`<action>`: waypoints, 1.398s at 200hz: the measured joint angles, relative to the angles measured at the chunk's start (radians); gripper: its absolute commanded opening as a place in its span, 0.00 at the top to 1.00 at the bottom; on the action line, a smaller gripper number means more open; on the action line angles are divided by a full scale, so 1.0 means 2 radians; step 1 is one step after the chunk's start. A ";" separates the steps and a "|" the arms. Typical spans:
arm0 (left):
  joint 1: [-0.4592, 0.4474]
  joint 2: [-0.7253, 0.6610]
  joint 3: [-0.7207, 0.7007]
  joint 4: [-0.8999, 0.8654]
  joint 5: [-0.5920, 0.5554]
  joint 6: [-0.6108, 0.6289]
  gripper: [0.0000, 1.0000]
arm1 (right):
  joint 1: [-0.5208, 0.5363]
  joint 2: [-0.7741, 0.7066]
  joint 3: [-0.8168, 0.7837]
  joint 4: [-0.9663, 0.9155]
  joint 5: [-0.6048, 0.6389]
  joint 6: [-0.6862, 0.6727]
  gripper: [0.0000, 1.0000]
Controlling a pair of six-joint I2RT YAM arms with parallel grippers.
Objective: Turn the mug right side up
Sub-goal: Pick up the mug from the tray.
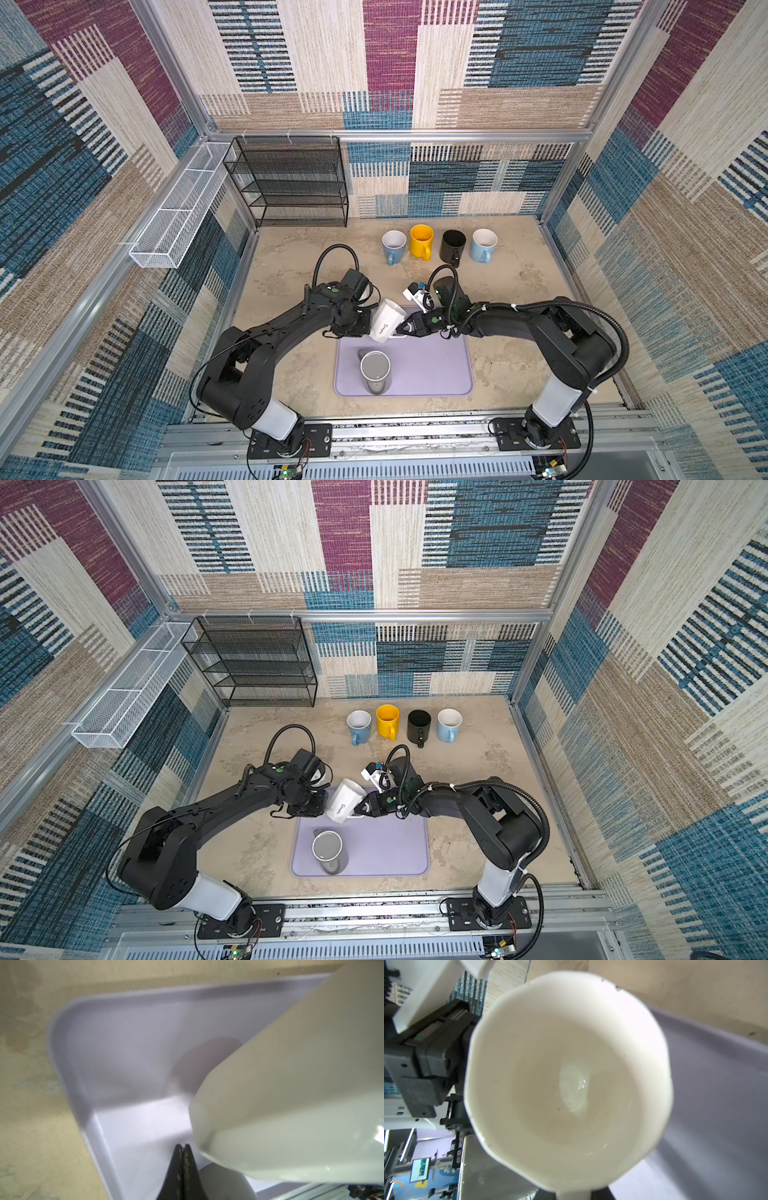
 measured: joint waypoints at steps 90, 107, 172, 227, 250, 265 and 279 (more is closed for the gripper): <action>0.040 -0.045 0.027 0.005 -0.012 0.015 1.00 | -0.001 -0.018 0.072 -0.075 0.088 -0.030 1.00; 0.041 -0.050 0.024 0.007 -0.014 0.015 1.00 | -0.001 -0.019 0.081 -0.081 0.100 -0.033 1.00; 0.043 -0.069 0.014 0.008 -0.017 0.015 1.00 | 0.000 -0.019 0.116 -0.108 0.154 -0.036 1.00; 0.046 -0.073 0.009 0.010 -0.019 0.015 1.00 | 0.001 -0.013 0.153 -0.120 0.189 -0.030 1.00; 0.046 -0.075 0.004 0.010 -0.019 0.015 1.00 | 0.005 -0.003 0.176 -0.129 0.203 -0.030 1.00; 0.046 -0.077 0.004 0.011 -0.021 0.015 1.00 | 0.009 0.009 0.196 -0.138 0.217 -0.030 1.00; 0.046 -0.080 0.003 0.013 -0.026 0.014 1.00 | 0.014 0.024 0.222 -0.149 0.236 -0.030 1.00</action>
